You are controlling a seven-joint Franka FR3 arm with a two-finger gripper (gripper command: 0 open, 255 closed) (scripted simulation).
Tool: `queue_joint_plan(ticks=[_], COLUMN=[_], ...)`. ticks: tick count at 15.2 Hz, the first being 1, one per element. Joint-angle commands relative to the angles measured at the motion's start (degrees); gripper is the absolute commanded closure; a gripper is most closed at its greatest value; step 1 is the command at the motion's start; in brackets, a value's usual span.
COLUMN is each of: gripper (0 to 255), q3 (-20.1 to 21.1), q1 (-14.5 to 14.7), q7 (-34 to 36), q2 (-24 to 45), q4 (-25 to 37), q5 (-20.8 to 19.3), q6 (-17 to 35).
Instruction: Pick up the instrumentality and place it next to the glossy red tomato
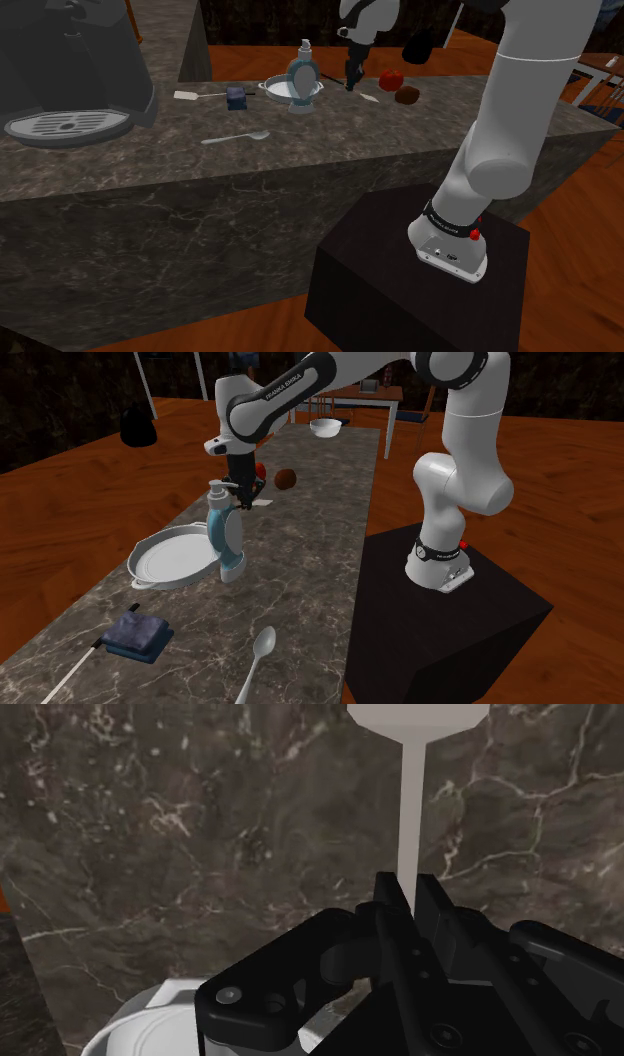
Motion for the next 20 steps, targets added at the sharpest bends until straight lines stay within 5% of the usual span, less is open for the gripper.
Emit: queue_joint_plan(ticks=[1,13,14,20], gripper=[255,255,0,0], q3=[0.3,1.1,1.1,0.6], q1=[-0.3,-1.0,-1.0,-0.6], q7=[-0.8,-2.3,-2.3,-1.5], q2=[1.2,3.3,3.3,2.1], q4=[-0.6,-1.9,-1.9,-1.2], q5=[1.1,3.1,3.1,2.0], q6=[1.5,4.2,4.2,2.7])
